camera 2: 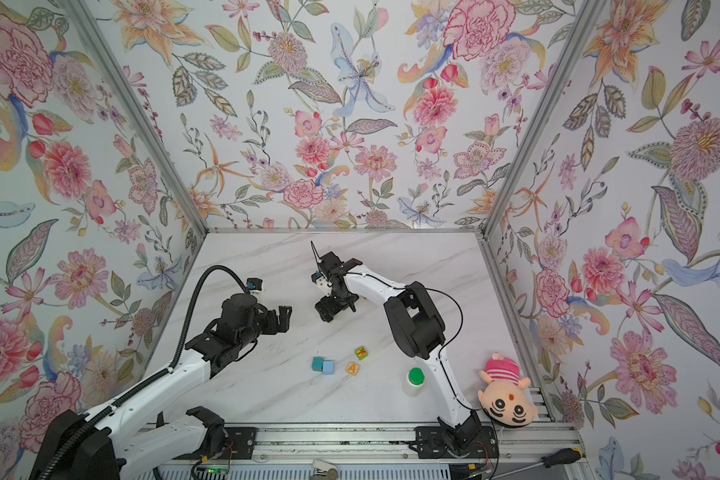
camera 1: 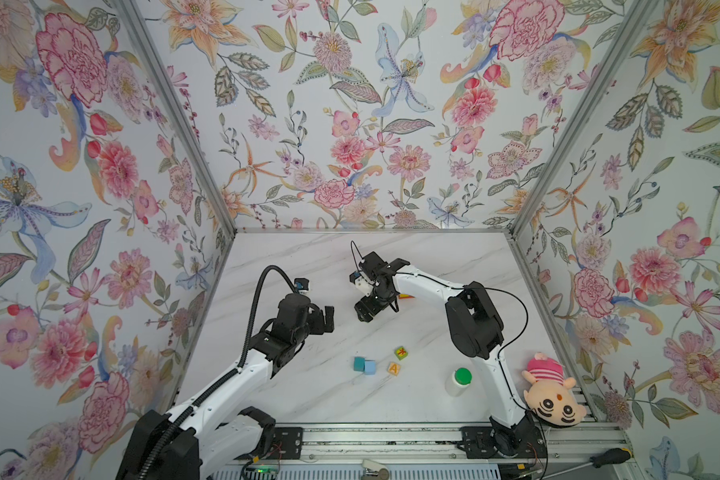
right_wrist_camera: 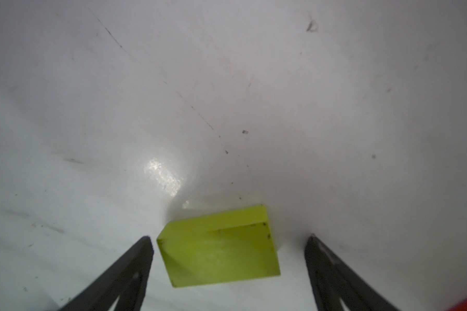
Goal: Build the wood block tower
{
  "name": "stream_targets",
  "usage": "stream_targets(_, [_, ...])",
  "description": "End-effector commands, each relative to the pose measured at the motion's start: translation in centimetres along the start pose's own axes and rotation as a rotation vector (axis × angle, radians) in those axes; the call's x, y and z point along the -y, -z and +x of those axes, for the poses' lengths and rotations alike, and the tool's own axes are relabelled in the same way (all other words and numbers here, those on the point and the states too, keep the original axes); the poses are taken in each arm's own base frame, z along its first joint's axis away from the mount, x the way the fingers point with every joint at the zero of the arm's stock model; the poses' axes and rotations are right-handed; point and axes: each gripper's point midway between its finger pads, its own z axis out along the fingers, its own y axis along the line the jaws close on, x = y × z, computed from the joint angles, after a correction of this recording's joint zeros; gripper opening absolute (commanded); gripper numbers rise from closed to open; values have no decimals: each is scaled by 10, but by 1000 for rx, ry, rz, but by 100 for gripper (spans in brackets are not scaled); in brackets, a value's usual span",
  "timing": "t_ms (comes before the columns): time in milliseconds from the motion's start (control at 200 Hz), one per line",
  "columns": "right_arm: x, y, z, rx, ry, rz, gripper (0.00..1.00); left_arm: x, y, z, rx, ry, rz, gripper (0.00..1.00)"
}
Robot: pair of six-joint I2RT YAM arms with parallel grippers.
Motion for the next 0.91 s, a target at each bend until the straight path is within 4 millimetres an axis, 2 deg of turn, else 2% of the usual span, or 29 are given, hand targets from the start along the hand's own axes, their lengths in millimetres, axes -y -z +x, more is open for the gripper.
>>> stream_targets(0, [-14, -12, 6, -32, 22, -34, 87, 1, 3, -13, 32, -8, 0, 99])
stream_targets(390, [-17, -20, 22, -78, 41, -2, 86, -8, 12, 2, 29, 31, -13, 99])
stream_targets(595, [-13, -24, 29, -97, 28, 19, 75, -13, 19, 5, 31, 36, -25, 99])
stream_targets(901, [-16, -19, 37, -107, 32, 22, 77, -17, 26, 8, 46, 56, -31, 99])
